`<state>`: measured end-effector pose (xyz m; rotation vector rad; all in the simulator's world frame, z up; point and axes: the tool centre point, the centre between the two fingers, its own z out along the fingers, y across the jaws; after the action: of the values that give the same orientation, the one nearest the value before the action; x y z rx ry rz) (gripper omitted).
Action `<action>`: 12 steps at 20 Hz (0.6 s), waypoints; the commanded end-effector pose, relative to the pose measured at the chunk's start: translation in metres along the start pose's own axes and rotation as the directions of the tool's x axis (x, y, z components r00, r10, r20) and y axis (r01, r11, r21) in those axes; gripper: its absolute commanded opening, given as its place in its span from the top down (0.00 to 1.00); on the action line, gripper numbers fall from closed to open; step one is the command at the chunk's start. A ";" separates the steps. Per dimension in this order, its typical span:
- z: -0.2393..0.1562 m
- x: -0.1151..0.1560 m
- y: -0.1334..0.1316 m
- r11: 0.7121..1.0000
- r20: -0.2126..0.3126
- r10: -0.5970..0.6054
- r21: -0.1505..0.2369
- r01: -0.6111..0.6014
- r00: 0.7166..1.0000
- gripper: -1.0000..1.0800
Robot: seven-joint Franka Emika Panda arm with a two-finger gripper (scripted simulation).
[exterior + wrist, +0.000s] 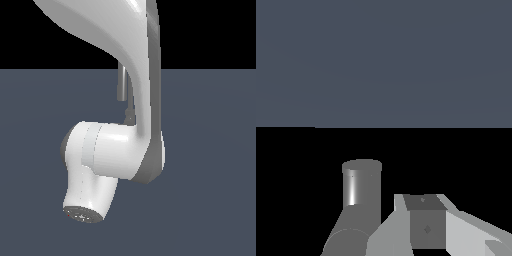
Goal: Turn on the faucet by rotating a designated handle.
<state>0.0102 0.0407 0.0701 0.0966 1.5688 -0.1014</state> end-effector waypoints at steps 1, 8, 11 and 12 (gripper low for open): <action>0.000 0.000 0.000 1.000 0.000 0.000 0.000 0.000 1.000 1.00; 0.000 -0.027 0.009 1.000 0.000 0.000 0.000 0.000 1.000 1.00; 0.000 -0.038 0.014 1.000 0.000 0.000 0.000 0.000 1.000 1.00; 0.000 -0.038 0.014 1.000 0.000 0.000 0.000 0.000 1.000 1.00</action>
<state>0.0116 0.0503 0.0999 0.0987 1.5776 -0.1057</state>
